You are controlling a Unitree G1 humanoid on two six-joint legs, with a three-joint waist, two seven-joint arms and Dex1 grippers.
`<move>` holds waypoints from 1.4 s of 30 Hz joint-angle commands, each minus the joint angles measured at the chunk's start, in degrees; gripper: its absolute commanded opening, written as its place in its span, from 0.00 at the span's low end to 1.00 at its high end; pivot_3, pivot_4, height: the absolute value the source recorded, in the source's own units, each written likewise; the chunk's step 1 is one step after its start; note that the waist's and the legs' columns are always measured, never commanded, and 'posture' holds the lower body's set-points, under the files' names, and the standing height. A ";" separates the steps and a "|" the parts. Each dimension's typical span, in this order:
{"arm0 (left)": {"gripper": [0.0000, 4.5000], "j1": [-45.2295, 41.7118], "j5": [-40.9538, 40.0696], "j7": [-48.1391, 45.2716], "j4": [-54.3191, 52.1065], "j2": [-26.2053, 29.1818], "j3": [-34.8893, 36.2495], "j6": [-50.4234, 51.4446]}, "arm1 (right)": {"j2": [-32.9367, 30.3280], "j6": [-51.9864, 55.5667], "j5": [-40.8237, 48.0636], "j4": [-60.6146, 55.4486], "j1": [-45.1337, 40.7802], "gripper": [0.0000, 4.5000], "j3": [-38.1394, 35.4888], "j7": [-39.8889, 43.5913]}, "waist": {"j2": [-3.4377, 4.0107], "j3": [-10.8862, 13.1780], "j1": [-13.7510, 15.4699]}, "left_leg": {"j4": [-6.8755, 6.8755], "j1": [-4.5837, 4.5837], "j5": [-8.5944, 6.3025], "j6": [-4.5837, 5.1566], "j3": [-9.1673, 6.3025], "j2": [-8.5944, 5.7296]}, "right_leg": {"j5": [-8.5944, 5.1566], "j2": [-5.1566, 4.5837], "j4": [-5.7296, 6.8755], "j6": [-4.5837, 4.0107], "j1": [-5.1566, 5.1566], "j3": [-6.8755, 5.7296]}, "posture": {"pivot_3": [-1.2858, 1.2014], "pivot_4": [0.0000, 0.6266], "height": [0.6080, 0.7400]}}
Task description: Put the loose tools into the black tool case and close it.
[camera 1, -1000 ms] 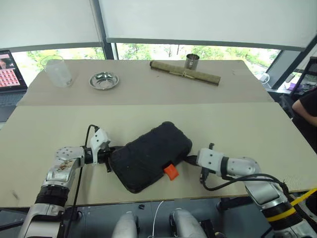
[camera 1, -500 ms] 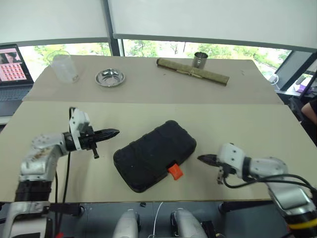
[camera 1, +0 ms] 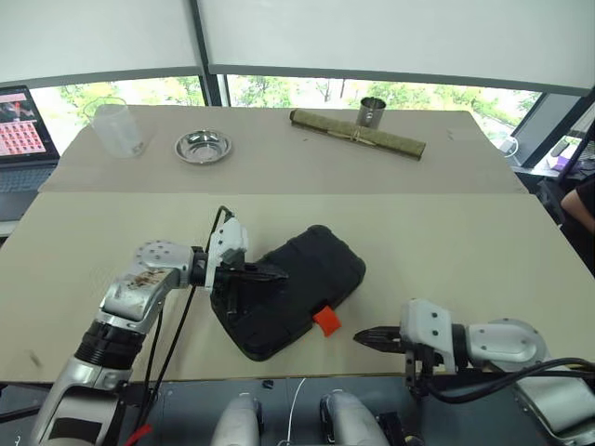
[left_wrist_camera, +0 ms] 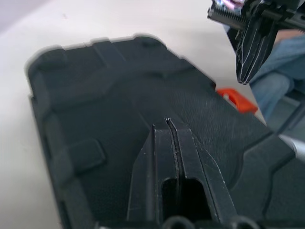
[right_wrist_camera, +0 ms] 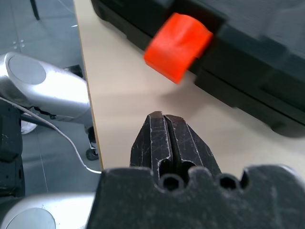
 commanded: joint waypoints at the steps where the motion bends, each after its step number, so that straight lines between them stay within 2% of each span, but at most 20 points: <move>1: 0.00 -0.38 1.57 0.65 -0.41 0.02 -1.02 -0.06 | 0.71 -1.39 -0.61 -0.39 -1.83 0.00 0.75 -0.66 | 0.01 0.00 0.08 | 0.01 0.00 0.00 0.00 0.00 0.00 | 0.00 0.00 0.00 0.00 0.01 0.00 | 0.52 0.24 1.00; 23: 0.00 0.19 3.97 1.32 3.04 -0.94 -1.34 -1.48 | 7.45 -3.67 -4.44 5.25 -7.46 0.00 6.84 -3.33 | 0.18 -0.12 0.09 | 0.11 0.07 0.00 0.00 -0.01 0.00 | 0.00 0.00 0.07 -0.01 0.08 -0.01 | 0.52 0.24 1.00; 35: 0.00 1.61 4.36 1.09 2.53 -0.28 -1.56 -1.44 | 10.96 -6.64 -3.62 5.84 -7.85 0.00 5.44 -4.62 | 0.25 -0.16 -0.14 | 0.15 0.12 0.00 0.01 -0.01 0.05 | 0.01 0.07 0.12 -0.01 0.09 0.00 | 0.52 0.24 1.00; 42: 0.00 1.08 5.17 0.47 3.71 -0.20 -2.53 -1.49 | 13.09 -6.99 -6.90 10.00 -9.37 0.00 6.74 -6.74 | 0.28 -0.17 -0.23 | 0.15 0.20 0.00 0.01 0.01 0.08 | 0.01 0.11 0.14 -0.02 0.14 0.03 | 0.52 0.24 1.00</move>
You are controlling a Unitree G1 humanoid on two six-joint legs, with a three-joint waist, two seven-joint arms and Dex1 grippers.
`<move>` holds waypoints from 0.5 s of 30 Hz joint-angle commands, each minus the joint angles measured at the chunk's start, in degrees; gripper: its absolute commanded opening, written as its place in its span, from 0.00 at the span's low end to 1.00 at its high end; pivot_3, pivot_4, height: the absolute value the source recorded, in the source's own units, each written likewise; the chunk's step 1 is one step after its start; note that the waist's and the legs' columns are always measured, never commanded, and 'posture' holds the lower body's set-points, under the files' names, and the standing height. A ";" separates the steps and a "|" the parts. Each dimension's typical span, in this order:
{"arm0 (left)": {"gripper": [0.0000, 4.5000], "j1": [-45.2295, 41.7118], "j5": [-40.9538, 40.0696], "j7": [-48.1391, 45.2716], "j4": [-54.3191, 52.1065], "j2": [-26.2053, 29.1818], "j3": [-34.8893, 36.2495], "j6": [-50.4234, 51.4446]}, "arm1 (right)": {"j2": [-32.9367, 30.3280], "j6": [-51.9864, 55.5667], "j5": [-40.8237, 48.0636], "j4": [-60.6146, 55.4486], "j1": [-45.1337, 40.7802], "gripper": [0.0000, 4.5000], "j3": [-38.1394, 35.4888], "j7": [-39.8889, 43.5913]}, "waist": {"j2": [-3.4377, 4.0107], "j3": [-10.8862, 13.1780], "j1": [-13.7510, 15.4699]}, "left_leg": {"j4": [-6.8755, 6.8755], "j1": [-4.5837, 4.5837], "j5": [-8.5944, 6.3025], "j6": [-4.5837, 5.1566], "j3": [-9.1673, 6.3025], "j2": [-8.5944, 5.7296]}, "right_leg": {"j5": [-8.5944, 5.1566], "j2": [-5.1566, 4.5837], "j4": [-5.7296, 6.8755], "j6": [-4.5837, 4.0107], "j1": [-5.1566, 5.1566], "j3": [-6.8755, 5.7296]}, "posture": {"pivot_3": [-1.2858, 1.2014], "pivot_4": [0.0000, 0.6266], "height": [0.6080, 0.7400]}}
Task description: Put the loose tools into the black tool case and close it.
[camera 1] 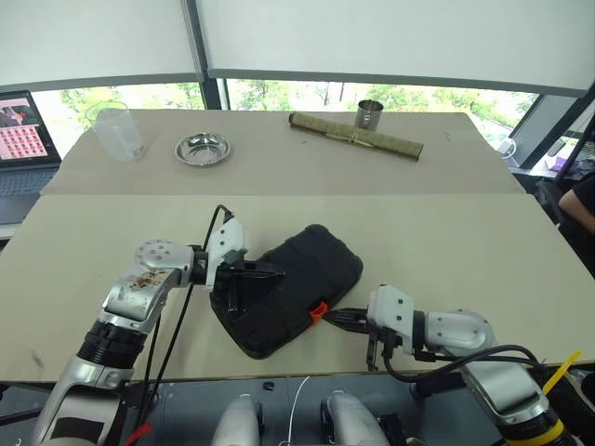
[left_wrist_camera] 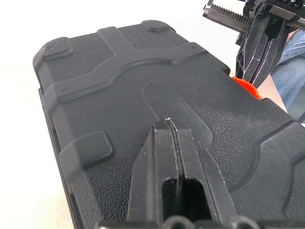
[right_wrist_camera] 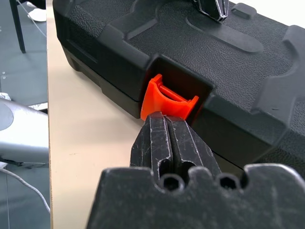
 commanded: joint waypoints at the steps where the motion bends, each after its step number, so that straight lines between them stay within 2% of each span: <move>1: 0.00 1.03 1.91 -0.57 1.80 0.20 -2.51 0.78 | 2.44 -2.09 -1.96 2.07 -2.27 0.00 -0.07 -3.68 | 0.00 0.00 -0.03 | 0.00 0.04 0.00 0.00 0.00 0.01 | 0.00 0.02 0.00 0.00 0.03 0.01 | 0.52 0.24 1.00; 9: 0.00 1.00 2.66 -1.01 2.23 -0.05 -3.56 1.16 | -0.84 0.68 0.43 -0.52 1.72 0.00 -0.75 0.01 | 0.13 -0.10 0.27 | 0.00 0.09 0.00 0.00 0.03 0.03 | -0.03 0.05 -0.03 0.03 0.10 0.04 | 0.52 0.24 1.00; 15: 0.00 0.76 3.68 -0.57 2.89 -0.28 -4.55 1.97 | 1.52 -0.02 -0.71 1.99 -0.51 0.00 1.21 -1.63 | 0.26 -0.21 0.27 | 0.00 0.16 0.00 0.00 0.03 0.03 | -0.13 0.06 -0.03 0.21 0.17 0.05 | 0.52 0.24 1.00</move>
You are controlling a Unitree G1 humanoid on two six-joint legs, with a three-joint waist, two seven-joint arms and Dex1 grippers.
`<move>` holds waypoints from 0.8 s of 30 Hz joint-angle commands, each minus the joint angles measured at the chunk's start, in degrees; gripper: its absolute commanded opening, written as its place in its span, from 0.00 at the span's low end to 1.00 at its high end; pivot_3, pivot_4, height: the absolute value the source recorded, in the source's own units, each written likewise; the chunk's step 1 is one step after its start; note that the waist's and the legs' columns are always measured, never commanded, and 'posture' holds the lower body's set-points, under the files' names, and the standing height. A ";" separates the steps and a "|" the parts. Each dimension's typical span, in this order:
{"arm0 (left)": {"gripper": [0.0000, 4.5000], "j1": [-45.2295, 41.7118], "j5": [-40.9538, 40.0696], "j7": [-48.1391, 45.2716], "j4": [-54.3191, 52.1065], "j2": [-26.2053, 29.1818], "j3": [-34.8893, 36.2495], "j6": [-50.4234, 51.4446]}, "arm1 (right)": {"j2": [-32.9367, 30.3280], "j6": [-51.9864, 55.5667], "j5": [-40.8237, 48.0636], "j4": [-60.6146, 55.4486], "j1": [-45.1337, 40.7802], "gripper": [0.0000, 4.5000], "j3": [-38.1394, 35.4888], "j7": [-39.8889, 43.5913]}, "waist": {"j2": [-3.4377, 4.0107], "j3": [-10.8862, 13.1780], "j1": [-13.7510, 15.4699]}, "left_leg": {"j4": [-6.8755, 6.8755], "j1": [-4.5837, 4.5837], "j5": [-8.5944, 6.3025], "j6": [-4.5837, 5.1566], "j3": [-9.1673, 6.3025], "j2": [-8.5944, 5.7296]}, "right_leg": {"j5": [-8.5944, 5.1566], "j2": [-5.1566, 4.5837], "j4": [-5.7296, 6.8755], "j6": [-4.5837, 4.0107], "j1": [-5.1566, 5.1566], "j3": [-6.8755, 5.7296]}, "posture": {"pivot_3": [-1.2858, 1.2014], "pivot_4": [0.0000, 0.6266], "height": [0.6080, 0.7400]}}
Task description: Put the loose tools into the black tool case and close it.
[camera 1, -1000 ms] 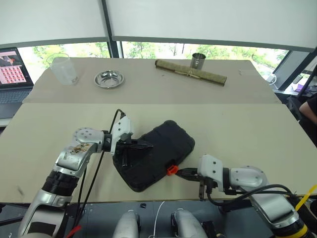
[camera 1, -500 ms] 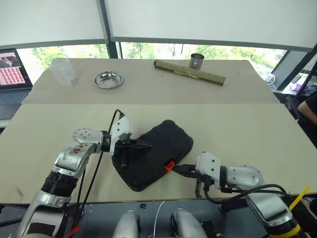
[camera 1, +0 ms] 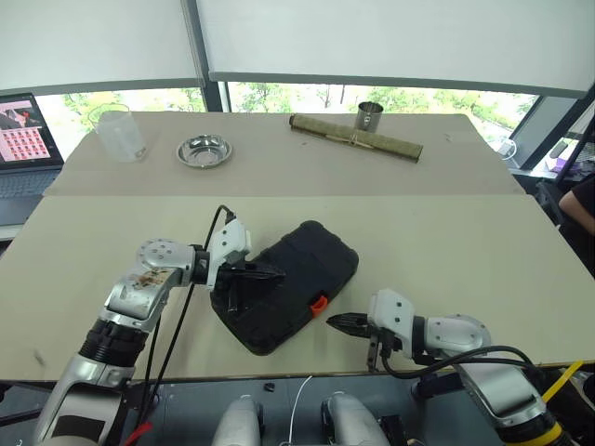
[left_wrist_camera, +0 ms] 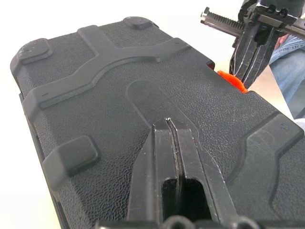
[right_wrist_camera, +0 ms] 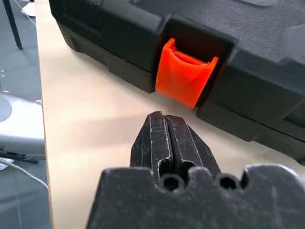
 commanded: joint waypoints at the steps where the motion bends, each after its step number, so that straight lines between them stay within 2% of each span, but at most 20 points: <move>1: 0.00 1.41 2.54 0.01 2.12 -0.05 -3.71 2.27 | 1.59 -0.78 -0.36 0.34 -2.13 0.00 0.91 -0.98 | 0.08 -0.07 0.03 | 0.00 0.00 0.00 0.00 0.00 0.00 | -0.03 0.00 0.00 0.05 0.01 0.00 | 0.52 0.24 1.00; 11: 0.00 2.54 3.43 1.35 1.97 0.76 -5.03 5.40 | 4.94 -3.10 -2.92 4.08 -4.92 0.00 3.46 -2.35 | 0.12 -0.12 -0.05 | 0.01 0.09 0.00 0.00 -0.01 0.00 | -0.04 0.00 -0.01 0.05 0.13 0.00 | 0.52 0.24 1.00; 16: 0.00 2.82 4.10 2.06 1.69 1.49 -6.14 8.22 | 6.68 -3.19 -3.00 4.09 -6.07 0.00 3.86 -2.25 | 0.12 -0.12 -0.20 | -0.04 0.62 -0.01 0.00 -0.01 0.02 | -0.13 0.00 -0.07 0.11 0.64 -0.01 | 0.52 0.24 1.00; 24: 0.00 3.59 3.89 2.33 1.47 2.16 -6.46 9.04 | 4.10 -2.04 -2.94 2.52 -5.73 0.00 2.32 -1.16 | 0.13 -0.13 -0.38 | -0.08 0.70 -0.01 -0.01 0.00 0.05 | -0.15 0.01 -0.06 0.10 0.70 -0.01 | 0.52 0.24 1.00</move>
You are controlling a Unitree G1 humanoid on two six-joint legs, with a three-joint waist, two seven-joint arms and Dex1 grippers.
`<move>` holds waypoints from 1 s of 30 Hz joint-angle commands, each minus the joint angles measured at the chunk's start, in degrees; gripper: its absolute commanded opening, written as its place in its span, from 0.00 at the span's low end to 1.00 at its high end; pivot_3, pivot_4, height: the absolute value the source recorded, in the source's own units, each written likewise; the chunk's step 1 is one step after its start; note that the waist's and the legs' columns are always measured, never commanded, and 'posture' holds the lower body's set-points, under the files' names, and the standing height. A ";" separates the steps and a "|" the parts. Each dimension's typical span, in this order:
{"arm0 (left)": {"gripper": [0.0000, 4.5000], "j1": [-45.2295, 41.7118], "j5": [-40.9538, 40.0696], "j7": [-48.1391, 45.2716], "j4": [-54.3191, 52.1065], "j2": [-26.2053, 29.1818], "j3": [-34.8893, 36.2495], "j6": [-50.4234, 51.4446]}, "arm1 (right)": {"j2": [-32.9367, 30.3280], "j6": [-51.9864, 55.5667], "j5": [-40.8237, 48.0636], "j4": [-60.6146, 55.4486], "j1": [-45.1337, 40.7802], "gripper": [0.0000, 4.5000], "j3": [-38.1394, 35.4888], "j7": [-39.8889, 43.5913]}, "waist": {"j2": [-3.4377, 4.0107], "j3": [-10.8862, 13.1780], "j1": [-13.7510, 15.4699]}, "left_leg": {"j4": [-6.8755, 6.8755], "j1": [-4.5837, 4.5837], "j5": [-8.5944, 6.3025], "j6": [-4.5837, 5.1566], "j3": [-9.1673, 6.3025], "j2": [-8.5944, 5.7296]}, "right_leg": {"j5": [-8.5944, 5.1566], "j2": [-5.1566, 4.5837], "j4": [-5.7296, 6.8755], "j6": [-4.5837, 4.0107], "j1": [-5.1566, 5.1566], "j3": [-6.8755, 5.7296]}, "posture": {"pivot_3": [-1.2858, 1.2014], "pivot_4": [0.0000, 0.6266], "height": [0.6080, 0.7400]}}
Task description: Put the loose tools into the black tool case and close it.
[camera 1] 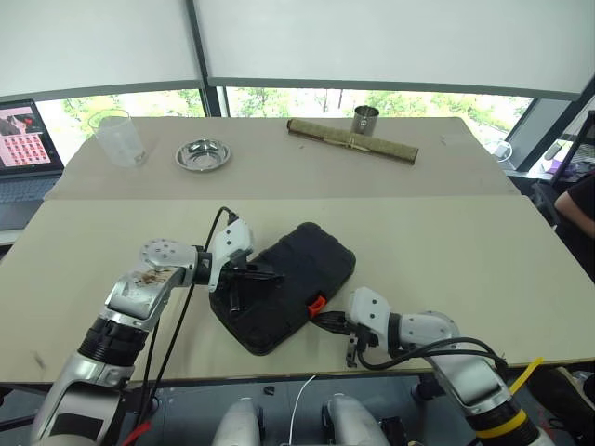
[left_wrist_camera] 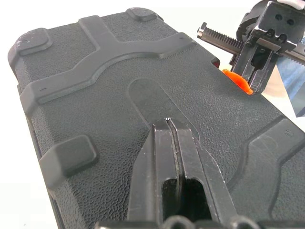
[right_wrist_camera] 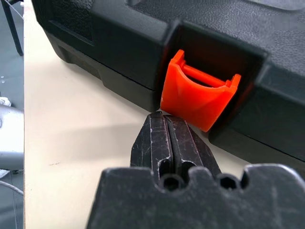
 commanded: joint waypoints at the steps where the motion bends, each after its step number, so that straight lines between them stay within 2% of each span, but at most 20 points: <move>1: 0.00 3.37 3.60 -0.07 3.10 1.22 -5.15 4.08 | -0.93 -1.45 0.70 -2.89 -1.90 0.00 -2.51 -0.16 | 0.00 0.00 0.00 | 0.00 0.01 0.00 0.00 0.00 0.00 | 0.00 0.00 0.00 0.00 0.00 0.00 | 0.52 0.24 1.00; 6: 0.00 3.83 3.04 0.11 2.74 0.94 -4.99 4.37 | -1.27 -3.69 0.27 -0.23 -3.72 0.00 -2.38 -0.06 | 0.00 0.00 -0.03 | -0.01 0.02 0.00 0.00 0.01 0.00 | 0.00 0.00 0.00 0.00 0.01 0.00 | 0.52 0.24 1.00; 16: 0.00 7.11 1.63 1.13 1.34 2.19 -2.13 4.40 | 2.10 -4.15 0.63 0.82 -6.31 0.00 -0.64 -0.19 | 0.01 -0.01 -1.34 | -0.21 0.14 0.00 0.00 0.01 0.06 | -0.07 0.04 0.00 -0.10 0.01 0.01 | 0.52 0.24 1.00; 20: 0.00 8.62 1.19 1.24 1.60 1.77 -0.25 0.34 | 1.90 -4.30 1.13 0.44 -6.22 0.00 -1.35 0.03 | 0.01 -0.01 -1.49 | -0.24 0.20 0.00 0.00 0.00 0.08 | -0.08 0.08 0.01 -0.12 0.01 0.04 | 0.52 0.24 1.00; 25: 0.00 13.24 -5.70 -0.86 -0.94 1.68 9.50 -6.76 | -3.92 -1.87 7.35 -4.57 -1.24 0.00 -7.40 4.61 | 0.14 -0.03 -1.58 | -0.35 0.17 0.00 0.00 0.02 0.10 | -0.11 0.08 0.01 -0.19 -0.06 0.08 | 0.52 0.24 1.00; 26: 0.00 14.42 -6.78 -0.31 -1.85 1.59 12.33 -8.62 | -5.09 -1.15 9.00 -5.37 -0.22 0.06 -9.32 5.28 | 0.17 -0.02 -1.61 | -0.37 0.17 0.00 0.00 0.03 0.11 | -0.13 0.08 0.00 -0.21 -0.06 0.09 | 0.52 0.24 1.00; 28: 0.12 16.83 -8.98 0.26 -3.89 2.21 16.73 -9.92 | -6.96 0.06 11.76 -6.28 1.13 0.17 -12.62 5.90 | 0.16 -0.02 -1.61 | -0.43 0.16 -0.03 0.03 0.05 0.13 | -0.16 0.06 -0.01 -0.25 -0.10 0.10 | 0.52 0.24 1.00; 30: 0.25 20.14 -8.52 1.79 -5.32 3.26 20.86 -12.61 | -8.93 -0.58 13.02 -5.84 2.18 0.32 -15.67 6.48 | 0.15 0.02 -1.39 | -0.44 0.13 -0.05 0.05 0.03 0.15 | -0.20 0.05 -0.03 -0.28 -0.11 0.04 | 0.52 0.24 1.00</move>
